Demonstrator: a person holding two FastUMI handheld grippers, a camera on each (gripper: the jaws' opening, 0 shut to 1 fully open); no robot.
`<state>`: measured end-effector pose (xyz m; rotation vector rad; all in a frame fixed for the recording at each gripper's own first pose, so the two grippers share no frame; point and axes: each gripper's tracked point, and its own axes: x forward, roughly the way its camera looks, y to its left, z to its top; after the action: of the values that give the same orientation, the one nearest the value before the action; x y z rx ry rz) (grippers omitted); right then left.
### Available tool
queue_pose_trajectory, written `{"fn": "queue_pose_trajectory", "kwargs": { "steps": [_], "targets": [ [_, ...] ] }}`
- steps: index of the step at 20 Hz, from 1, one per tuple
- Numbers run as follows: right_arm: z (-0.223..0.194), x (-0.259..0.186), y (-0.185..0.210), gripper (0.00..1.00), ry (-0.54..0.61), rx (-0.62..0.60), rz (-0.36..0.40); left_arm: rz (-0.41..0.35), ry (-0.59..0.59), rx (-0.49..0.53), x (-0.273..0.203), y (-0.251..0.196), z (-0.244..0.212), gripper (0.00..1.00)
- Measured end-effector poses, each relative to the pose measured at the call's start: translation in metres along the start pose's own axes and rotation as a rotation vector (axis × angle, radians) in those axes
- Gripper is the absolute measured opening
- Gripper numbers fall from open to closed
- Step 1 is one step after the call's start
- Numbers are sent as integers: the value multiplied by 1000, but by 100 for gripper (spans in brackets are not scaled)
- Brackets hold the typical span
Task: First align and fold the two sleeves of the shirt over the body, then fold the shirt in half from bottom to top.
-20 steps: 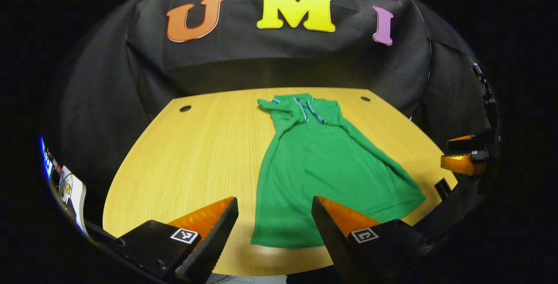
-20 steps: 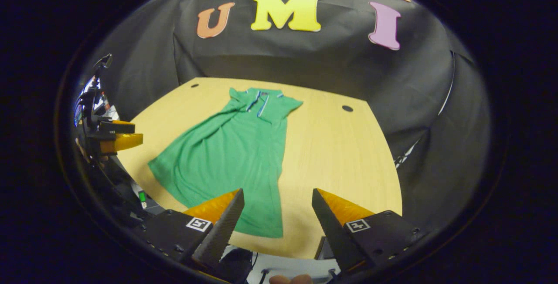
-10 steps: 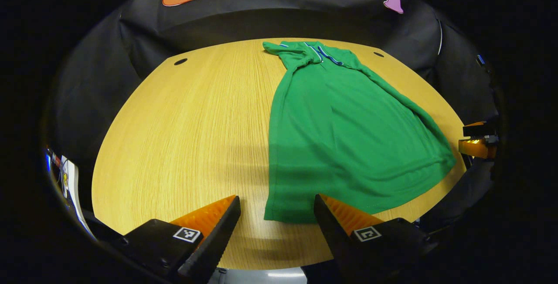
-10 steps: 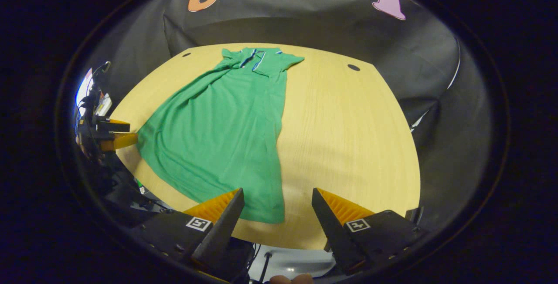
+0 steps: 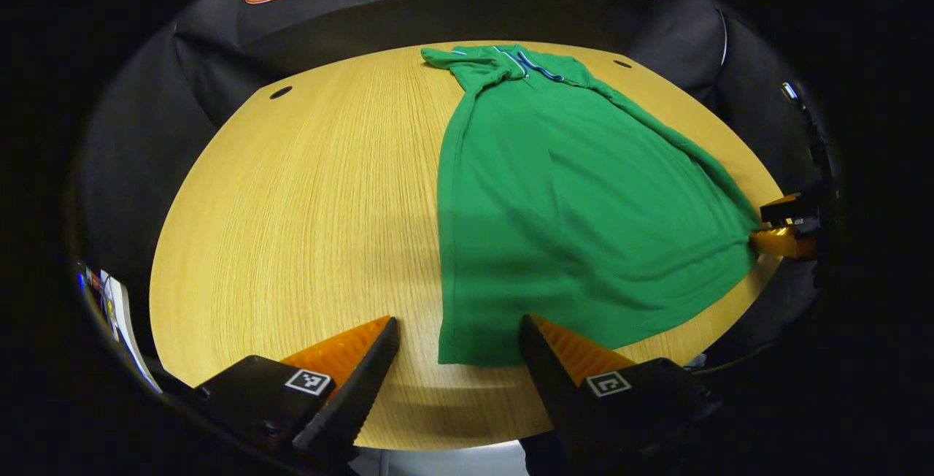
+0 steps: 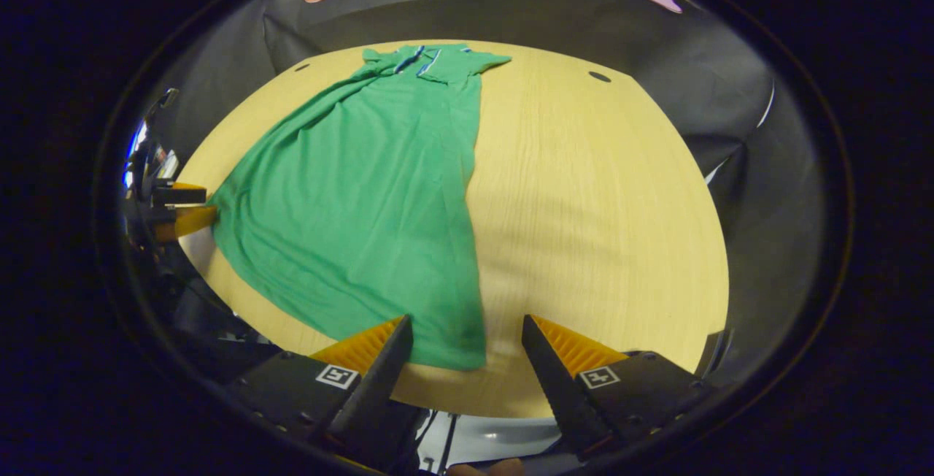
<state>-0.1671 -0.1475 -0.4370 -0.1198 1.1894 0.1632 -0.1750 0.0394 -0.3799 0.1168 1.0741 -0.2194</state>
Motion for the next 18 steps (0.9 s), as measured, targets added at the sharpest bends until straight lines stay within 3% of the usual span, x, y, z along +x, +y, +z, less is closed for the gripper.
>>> {"fn": "queue_pose_trajectory", "kwargs": {
  "steps": [4, 6, 7, 9, 10, 11, 12, 13, 15, 18],
  "targets": [
    [-5, 1, 0, 90, 30, 58, 23, 4, 21, -66, -2, -7, -3, 100],
    [-6, 1, 3, 79, 38, 63, 28, -11, 32, -52, -2, -13, -3, 95],
    [-6, 1, 6, 66, 37, 65, 36, -16, 39, -45, -3, -16, -4, 84],
    [-6, 0, 14, 41, 45, 61, 59, -26, 61, -43, -3, -21, -6, 71],
    [-7, 0, 19, 38, 51, 62, 76, -34, 70, -39, -4, -25, -6, 64],
    [-6, -1, 20, 13, 52, 59, 70, -50, 77, -30, -3, -30, -6, 48],
    [-6, -1, 19, 7, 56, 55, 68, -68, 82, -26, -5, -35, -7, 39],
    [-2, -2, 20, 7, 50, 63, 76, -76, 89, -28, -6, -36, -7, 17],
    [-4, -2, 21, 0, 58, 69, 76, -110, 103, -56, -8, -37, -8, 9],
    [-5, -4, 21, 2, 57, 81, 77, -193, 134, -116, -15, -47, -12, 7]
  ]
}}
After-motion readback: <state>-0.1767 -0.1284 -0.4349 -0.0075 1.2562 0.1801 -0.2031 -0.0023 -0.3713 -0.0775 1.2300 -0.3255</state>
